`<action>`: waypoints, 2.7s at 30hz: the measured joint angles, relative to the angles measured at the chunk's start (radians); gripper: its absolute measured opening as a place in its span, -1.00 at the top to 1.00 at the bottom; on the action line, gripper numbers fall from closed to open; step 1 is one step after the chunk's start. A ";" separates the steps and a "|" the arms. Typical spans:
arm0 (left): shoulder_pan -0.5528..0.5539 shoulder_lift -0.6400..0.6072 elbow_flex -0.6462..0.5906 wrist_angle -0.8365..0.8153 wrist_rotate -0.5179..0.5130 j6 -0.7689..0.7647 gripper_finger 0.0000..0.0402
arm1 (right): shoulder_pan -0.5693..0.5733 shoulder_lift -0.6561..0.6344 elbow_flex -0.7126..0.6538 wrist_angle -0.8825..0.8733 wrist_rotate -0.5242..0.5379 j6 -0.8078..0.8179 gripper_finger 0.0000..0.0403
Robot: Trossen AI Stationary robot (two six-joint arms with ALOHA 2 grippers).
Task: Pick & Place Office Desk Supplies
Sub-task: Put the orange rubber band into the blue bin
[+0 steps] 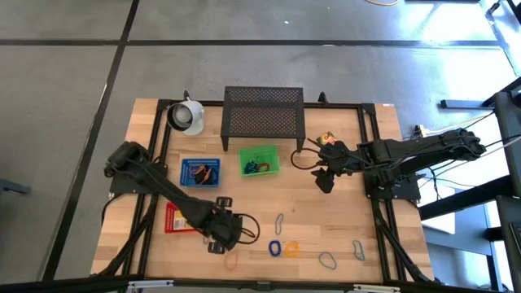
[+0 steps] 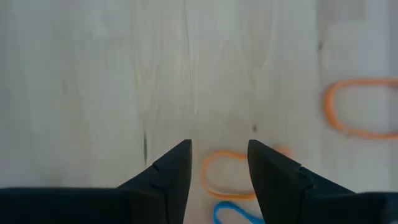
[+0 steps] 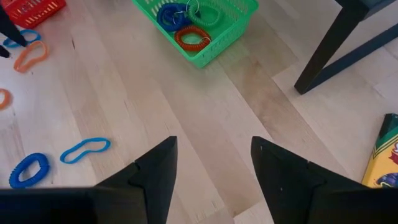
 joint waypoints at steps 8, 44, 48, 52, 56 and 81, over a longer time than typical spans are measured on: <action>0.037 0.074 0.000 -0.043 0.114 0.177 0.37 | 0.000 0.000 0.000 0.000 0.000 -0.003 -0.02; 0.090 -0.019 0.023 0.170 -0.104 0.260 0.99 | 0.000 0.000 0.000 0.004 0.113 -0.056 -0.02; 0.125 -0.101 0.025 0.354 -0.250 0.331 0.98 | 0.000 0.000 0.000 0.005 0.113 -0.055 -0.02; 0.161 -0.153 0.024 0.550 -0.337 0.441 0.98 | 0.000 0.000 0.000 0.024 0.113 -0.055 -0.02; 0.202 -0.193 0.024 0.752 -0.346 0.525 0.98 | 0.000 0.000 0.000 0.056 0.113 -0.055 -0.02; 0.240 -0.436 0.027 0.124 -0.414 -0.074 0.98 | 0.000 0.000 0.000 0.066 0.233 0.093 -0.02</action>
